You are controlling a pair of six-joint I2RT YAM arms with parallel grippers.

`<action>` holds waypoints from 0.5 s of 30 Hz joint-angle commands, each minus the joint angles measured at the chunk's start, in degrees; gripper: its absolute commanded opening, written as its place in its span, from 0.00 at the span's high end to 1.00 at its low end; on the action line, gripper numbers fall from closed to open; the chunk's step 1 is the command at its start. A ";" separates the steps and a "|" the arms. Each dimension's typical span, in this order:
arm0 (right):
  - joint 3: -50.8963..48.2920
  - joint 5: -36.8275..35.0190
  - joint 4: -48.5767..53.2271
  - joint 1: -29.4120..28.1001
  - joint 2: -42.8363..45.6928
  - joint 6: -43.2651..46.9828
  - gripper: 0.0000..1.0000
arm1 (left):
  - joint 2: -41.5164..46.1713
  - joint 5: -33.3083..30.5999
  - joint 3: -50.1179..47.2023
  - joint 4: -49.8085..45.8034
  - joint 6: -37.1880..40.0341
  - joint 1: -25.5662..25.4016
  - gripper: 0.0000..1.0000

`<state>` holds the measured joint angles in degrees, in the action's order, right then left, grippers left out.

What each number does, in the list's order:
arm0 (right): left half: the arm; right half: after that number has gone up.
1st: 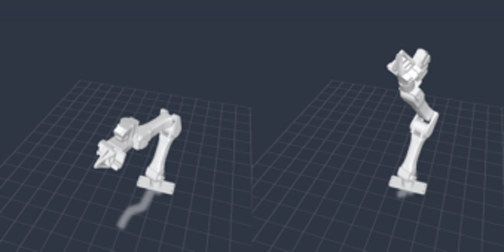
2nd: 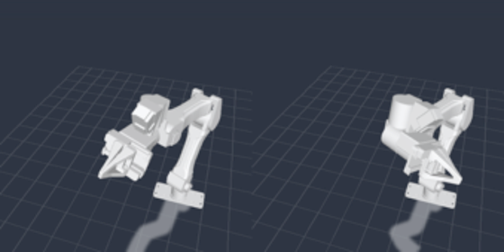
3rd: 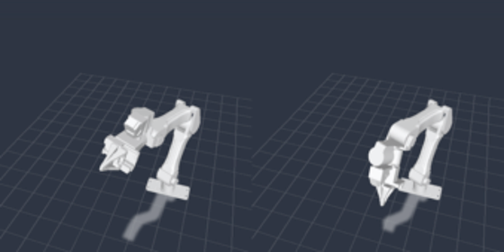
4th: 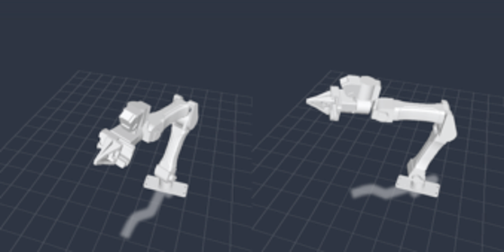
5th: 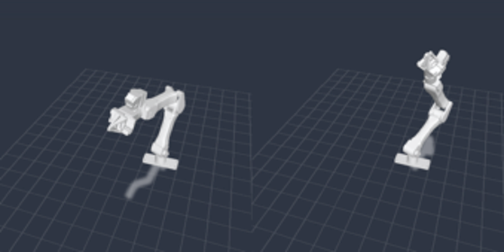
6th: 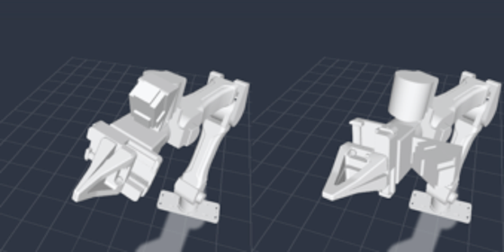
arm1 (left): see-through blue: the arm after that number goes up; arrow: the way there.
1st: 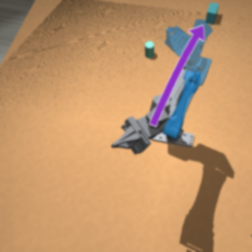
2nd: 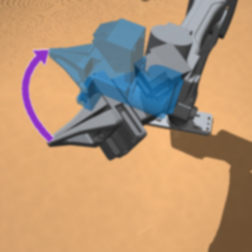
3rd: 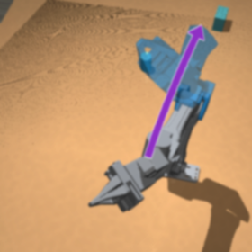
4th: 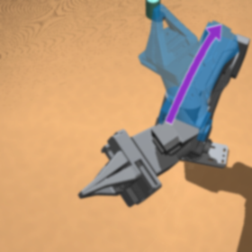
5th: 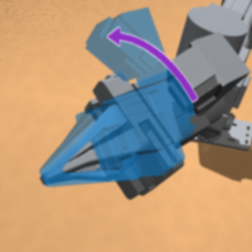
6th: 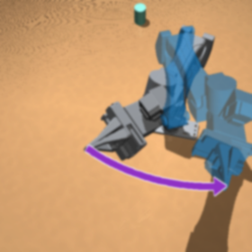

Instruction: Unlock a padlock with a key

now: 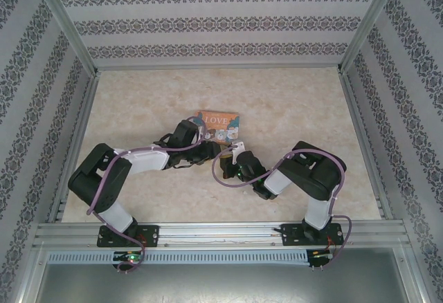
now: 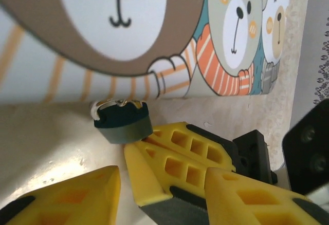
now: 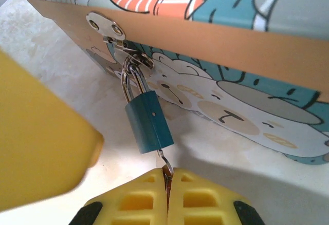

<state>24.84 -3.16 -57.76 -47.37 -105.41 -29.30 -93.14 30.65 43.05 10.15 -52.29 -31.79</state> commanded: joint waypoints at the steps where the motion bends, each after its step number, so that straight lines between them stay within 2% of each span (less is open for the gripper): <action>1: -0.33 -0.20 -1.88 -0.17 0.40 -1.82 1.00 | 5.36 1.27 -1.68 0.61 1.67 1.64 0.51; 9: -0.31 2.24 0.71 -0.26 3.05 -5.52 1.00 | 18.79 -0.68 -10.17 1.39 1.65 7.21 0.46; 15: -0.56 3.68 2.14 -0.35 4.20 -9.10 1.00 | 24.65 -1.01 -14.63 1.89 -0.07 9.51 0.46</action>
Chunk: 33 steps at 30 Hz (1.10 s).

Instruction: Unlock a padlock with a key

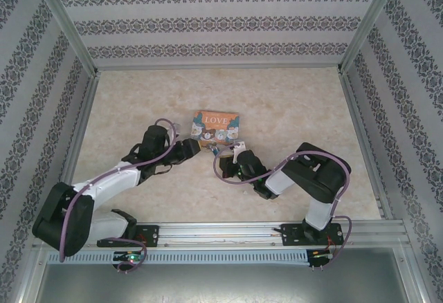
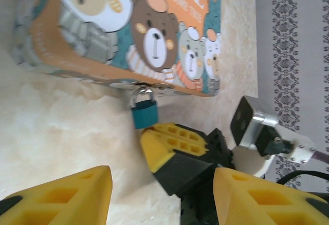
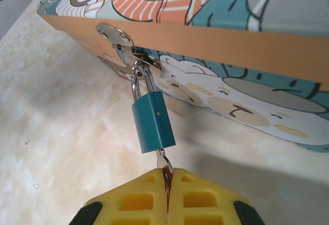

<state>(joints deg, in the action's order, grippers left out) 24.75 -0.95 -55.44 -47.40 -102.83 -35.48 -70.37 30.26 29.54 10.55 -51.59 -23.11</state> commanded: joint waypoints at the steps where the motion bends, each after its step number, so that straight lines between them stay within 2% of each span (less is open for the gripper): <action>1: -0.41 1.72 0.17 -0.33 1.83 -3.53 1.00 | 2.30 -0.62 -1.47 1.54 -1.00 0.88 0.46; 7: 1.59 4.67 5.72 -0.06 3.40 -8.27 1.00 | 1.84 0.73 -4.05 6.73 -5.53 0.84 0.46; 13: 3.35 7.48 9.35 1.25 5.08 -13.68 1.00 | -1.97 3.48 -5.21 15.24 -11.57 0.88 0.51; 21: 4.58 10.66 10.62 2.91 6.32 -21.70 1.00 | -8.72 5.82 -4.97 23.63 -16.83 0.44 0.54; 33: 6.71 13.32 12.55 3.36 7.73 -24.43 1.00 | -19.28 7.34 -5.42 36.95 -21.69 -0.51 0.54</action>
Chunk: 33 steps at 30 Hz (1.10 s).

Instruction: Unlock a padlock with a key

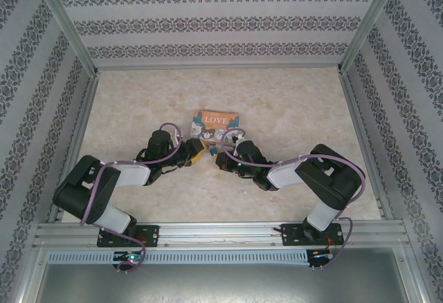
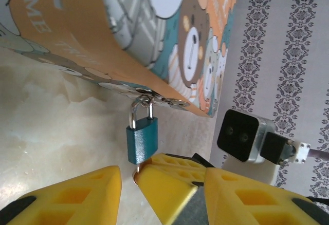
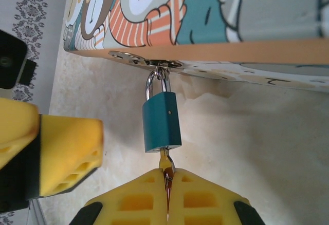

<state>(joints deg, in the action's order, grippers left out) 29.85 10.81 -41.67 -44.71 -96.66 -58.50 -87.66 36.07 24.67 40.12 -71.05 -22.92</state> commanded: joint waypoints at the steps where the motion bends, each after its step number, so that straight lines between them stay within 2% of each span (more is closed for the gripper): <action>1: 1.73 1.58 -1.22 0.66 1.56 -1.72 1.00 | -3.01 1.69 -0.35 8.24 -2.47 -0.89 0.54; 20: 2.65 4.03 2.38 1.59 2.09 -3.99 1.00 | -17.06 1.59 1.33 25.71 -10.53 -3.80 0.59; 33: 3.48 6.13 3.18 2.25 1.83 -5.18 1.00 | -21.21 1.16 3.59 29.06 -12.63 -4.69 0.69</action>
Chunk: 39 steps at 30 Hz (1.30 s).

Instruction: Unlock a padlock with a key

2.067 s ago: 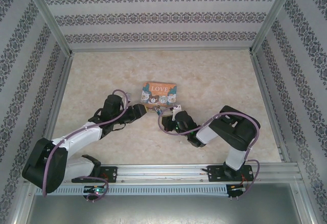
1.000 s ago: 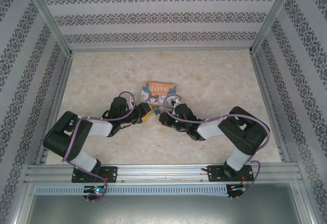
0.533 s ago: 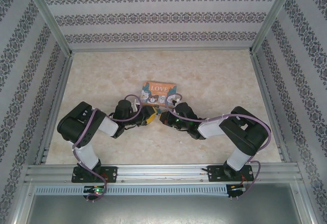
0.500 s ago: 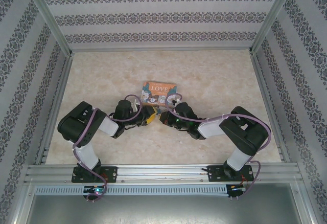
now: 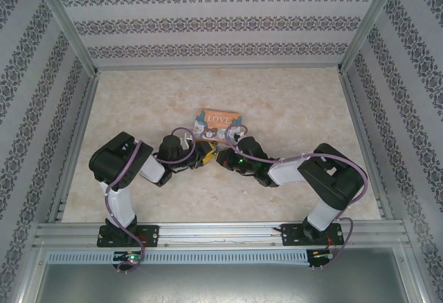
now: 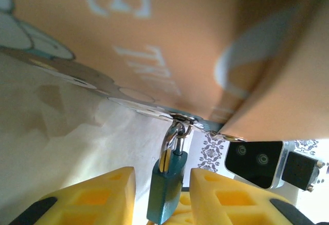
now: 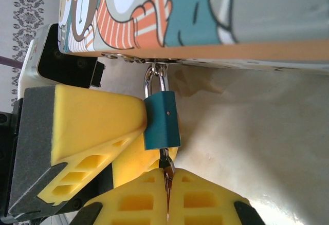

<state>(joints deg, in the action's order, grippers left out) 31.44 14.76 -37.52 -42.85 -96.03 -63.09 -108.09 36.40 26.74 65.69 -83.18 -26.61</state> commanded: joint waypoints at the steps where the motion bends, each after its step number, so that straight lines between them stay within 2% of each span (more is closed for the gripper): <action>1: 1.87 2.36 -0.98 0.43 1.20 -0.66 1.00 | -0.75 1.03 1.86 3.30 -0.50 -1.14 0.69; 8: 1.31 2.27 -0.80 1.05 2.09 -0.90 1.00 | 0.06 0.53 2.52 1.01 0.58 -1.21 0.86; 13: -0.11 -0.17 2.53 1.43 6.36 2.36 0.83 | 3.22 -0.29 2.57 -3.17 2.09 -1.18 0.91; 17: -0.69 -3.61 11.22 1.43 12.45 8.98 0.70 | 6.78 -1.37 2.48 -7.30 2.23 -1.16 0.91; 23: 0.87 -14.20 28.37 -1.21 25.55 27.99 0.59 | 13.35 -2.65 3.47 -16.53 3.36 -1.36 0.91; 28: 2.67 -25.39 34.76 -8.16 32.90 49.68 0.53 | 17.69 -3.09 5.38 -23.11 4.25 -1.69 0.91; 35: 4.48 -34.06 35.39 -16.59 32.14 80.48 0.53 | 19.92 -2.65 6.72 -26.84 3.64 -1.87 0.91; 39: 5.27 -35.65 35.47 -17.79 29.17 94.44 0.51 | 20.42 -2.56 6.74 -27.46 3.81 -1.95 0.91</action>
<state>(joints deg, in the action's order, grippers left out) 34.98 -16.34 -3.88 -60.20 -65.36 15.14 -89.47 33.85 31.90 39.33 -80.77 -27.79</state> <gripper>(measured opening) 0.485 0.092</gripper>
